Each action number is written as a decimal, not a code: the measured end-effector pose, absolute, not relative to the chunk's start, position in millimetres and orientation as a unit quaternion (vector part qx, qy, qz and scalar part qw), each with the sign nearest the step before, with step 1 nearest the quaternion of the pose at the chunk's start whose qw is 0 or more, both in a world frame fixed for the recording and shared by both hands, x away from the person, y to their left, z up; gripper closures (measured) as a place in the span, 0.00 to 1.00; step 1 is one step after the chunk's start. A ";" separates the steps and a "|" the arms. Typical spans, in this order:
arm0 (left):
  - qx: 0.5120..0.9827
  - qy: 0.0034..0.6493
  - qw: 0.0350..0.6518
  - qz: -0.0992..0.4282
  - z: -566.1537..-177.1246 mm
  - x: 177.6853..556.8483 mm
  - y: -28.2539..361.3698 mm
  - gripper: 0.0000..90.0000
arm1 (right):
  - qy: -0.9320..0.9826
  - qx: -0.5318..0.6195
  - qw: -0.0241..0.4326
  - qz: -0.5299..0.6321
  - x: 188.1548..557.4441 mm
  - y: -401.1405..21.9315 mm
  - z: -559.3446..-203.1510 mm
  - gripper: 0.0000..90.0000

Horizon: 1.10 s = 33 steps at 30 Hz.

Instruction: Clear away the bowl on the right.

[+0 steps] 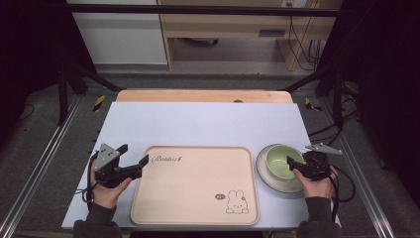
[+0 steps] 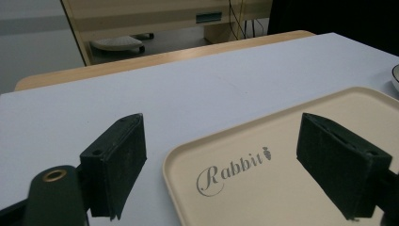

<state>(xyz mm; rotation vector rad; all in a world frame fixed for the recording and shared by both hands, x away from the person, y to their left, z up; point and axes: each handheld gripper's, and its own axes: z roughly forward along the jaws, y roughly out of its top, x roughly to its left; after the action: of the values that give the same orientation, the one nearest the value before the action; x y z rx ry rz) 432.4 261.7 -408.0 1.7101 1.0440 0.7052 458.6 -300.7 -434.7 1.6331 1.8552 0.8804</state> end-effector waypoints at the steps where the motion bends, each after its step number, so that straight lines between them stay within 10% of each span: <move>1: 0.703 0.429 0.487 0.290 -408.1 432.5 261.5 0.18 | 0.684 0.603 0.253 0.323 459.0 -301.5 -435.5 0.46; 33: 0.707 0.428 0.483 0.288 -409.5 433.2 258.8 0.18 | 0.681 0.647 0.183 0.291 465.7 -309.9 -445.2 0.83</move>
<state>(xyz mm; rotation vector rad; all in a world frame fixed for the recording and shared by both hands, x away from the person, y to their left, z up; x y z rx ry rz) 433.2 258.8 -409.5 1.7218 1.0432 0.7028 465.7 -309.9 -445.2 1.8236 1.9212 0.8195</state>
